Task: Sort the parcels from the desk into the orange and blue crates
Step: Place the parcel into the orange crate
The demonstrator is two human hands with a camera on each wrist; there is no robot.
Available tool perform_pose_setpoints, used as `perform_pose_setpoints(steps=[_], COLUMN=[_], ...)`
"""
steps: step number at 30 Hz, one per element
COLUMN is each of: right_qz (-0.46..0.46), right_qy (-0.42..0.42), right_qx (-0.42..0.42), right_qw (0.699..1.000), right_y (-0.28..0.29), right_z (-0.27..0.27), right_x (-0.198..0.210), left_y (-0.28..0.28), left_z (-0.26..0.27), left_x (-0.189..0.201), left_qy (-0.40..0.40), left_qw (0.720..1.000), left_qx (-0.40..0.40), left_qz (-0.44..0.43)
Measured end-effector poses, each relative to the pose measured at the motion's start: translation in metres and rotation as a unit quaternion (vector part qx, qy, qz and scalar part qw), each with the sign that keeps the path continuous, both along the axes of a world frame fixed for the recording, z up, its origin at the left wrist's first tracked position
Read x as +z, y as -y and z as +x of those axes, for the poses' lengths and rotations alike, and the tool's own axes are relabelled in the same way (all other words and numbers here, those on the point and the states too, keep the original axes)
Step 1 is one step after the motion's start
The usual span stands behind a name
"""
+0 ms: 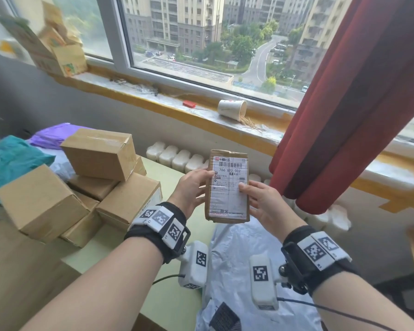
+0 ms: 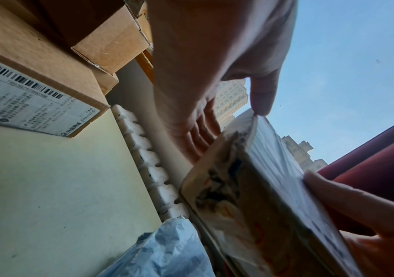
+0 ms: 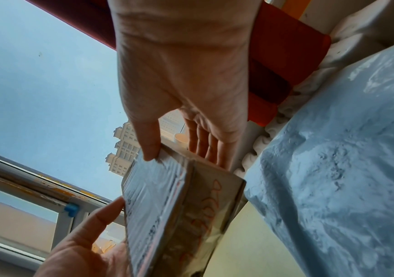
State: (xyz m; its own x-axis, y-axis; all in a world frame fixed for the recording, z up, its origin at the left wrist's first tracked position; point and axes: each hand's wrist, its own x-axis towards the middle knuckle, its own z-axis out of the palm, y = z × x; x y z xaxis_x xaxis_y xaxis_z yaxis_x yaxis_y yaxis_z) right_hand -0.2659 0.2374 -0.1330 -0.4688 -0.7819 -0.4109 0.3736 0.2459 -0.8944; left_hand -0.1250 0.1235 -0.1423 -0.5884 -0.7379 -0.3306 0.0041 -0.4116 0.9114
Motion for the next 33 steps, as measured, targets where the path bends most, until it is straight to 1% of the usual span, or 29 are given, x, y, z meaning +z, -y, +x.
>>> perform_pose_setpoints(steps=[7, 17, 25, 29, 33], right_qz=[-0.008, -0.003, 0.014, 0.021, 0.023], right_qy=[0.009, -0.004, -0.027, -0.031, -0.027], right_qx=[-0.012, -0.03, -0.101, -0.145, -0.195], right_qw=[1.0, 1.0, 0.994, 0.989, 0.98], right_y=[-0.006, -0.027, -0.061, -0.086, -0.115], right_z=[-0.003, -0.009, -0.014, -0.017, -0.019], right_x=[0.0, 0.003, 0.016, 0.025, 0.032], left_y=[-0.003, -0.014, -0.03, -0.044, -0.063], left_z=[-0.003, -0.013, -0.037, -0.053, -0.071], left_x=[-0.001, -0.004, 0.005, 0.013, 0.016], left_qy=[-0.003, -0.004, -0.003, -0.004, 0.012], left_qw=[1.0, 1.0, 0.995, 0.99, 0.982], left_qx=[0.006, -0.019, -0.096, -0.143, -0.188], left_qz=[-0.006, -0.004, -0.011, -0.011, -0.019])
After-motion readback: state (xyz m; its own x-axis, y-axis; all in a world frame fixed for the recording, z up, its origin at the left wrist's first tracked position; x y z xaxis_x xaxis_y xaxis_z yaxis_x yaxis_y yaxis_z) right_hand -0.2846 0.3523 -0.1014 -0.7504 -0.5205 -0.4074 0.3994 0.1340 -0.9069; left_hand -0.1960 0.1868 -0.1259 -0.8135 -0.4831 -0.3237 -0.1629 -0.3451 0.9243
